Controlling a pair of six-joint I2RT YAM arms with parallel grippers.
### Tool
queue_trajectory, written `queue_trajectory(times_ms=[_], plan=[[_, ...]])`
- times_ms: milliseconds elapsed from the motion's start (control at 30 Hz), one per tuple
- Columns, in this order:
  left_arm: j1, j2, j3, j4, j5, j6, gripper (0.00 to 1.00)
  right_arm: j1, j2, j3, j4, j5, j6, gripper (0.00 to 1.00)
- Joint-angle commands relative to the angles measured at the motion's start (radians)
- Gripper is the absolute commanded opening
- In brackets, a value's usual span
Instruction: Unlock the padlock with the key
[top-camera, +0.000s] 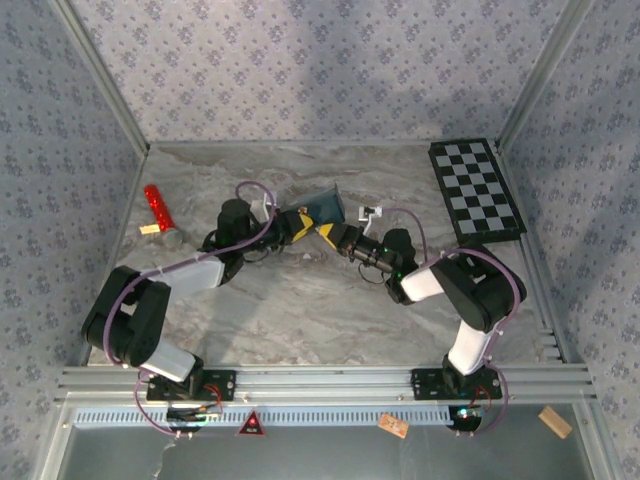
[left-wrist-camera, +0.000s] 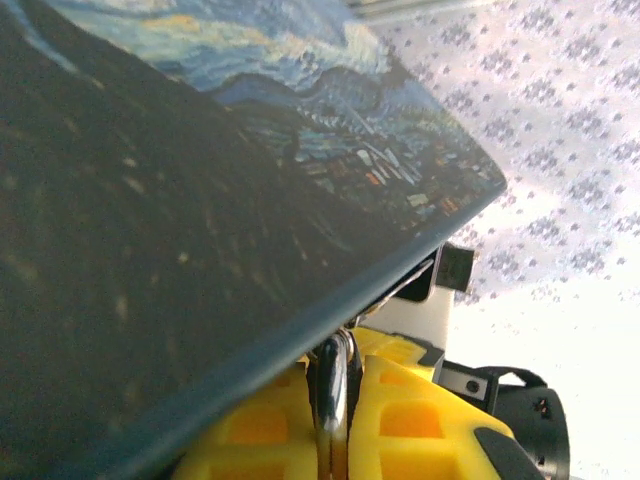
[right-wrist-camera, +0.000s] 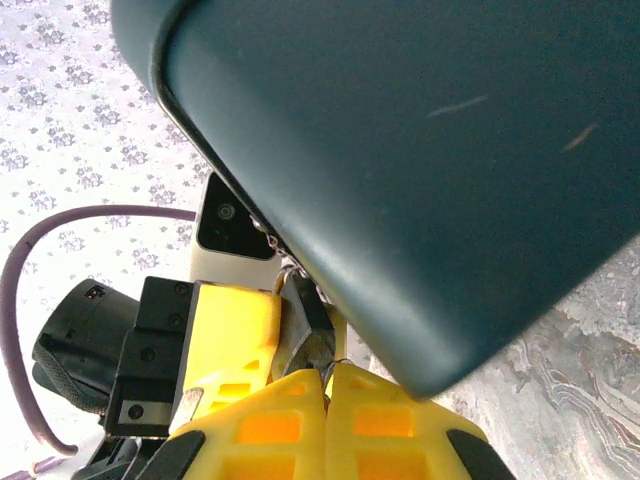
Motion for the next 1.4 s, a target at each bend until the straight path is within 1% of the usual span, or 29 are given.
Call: queue_trajectory(times_ms=[0, 100, 200, 400, 600, 833, 1033, 1167, 1367], plan=[[-0.078, -0.064, 0.061, 0.012, 0.196, 0.088, 0.00, 0.004, -0.022, 0.022, 0.014, 0.018, 0.002, 0.00], [-0.078, -0.068, 0.075, -0.080, 0.191, 0.155, 0.00, 0.011, -0.027, 0.023, 0.014, 0.014, -0.005, 0.00], [-0.073, -0.067, 0.079, -0.124, 0.187, 0.196, 0.00, 0.021, -0.024, 0.027, 0.014, 0.018, -0.010, 0.00], [-0.063, -0.050, 0.076, -0.122, 0.184, 0.203, 0.00, 0.039, -0.009, 0.022, 0.014, 0.023, -0.029, 0.00], [-0.045, -0.044, 0.074, -0.146, 0.175, 0.221, 0.00, 0.063, -0.006, 0.011, 0.014, 0.030, -0.088, 0.00], [-0.024, -0.023, 0.070, -0.172, 0.170, 0.240, 0.00, 0.094, 0.035, 0.010, 0.014, 0.045, -0.153, 0.00], [-0.022, 0.006, 0.068, -0.229, 0.149, 0.296, 0.00, 0.117, 0.096, 0.006, 0.012, 0.068, -0.195, 0.00], [-0.020, 0.032, 0.058, -0.225, 0.149, 0.305, 0.00, 0.133, 0.129, 0.004, 0.006, 0.088, -0.231, 0.00], [-0.012, 0.066, 0.037, -0.182, 0.151, 0.275, 0.00, 0.152, 0.120, -0.012, -0.018, 0.129, -0.300, 0.00]])
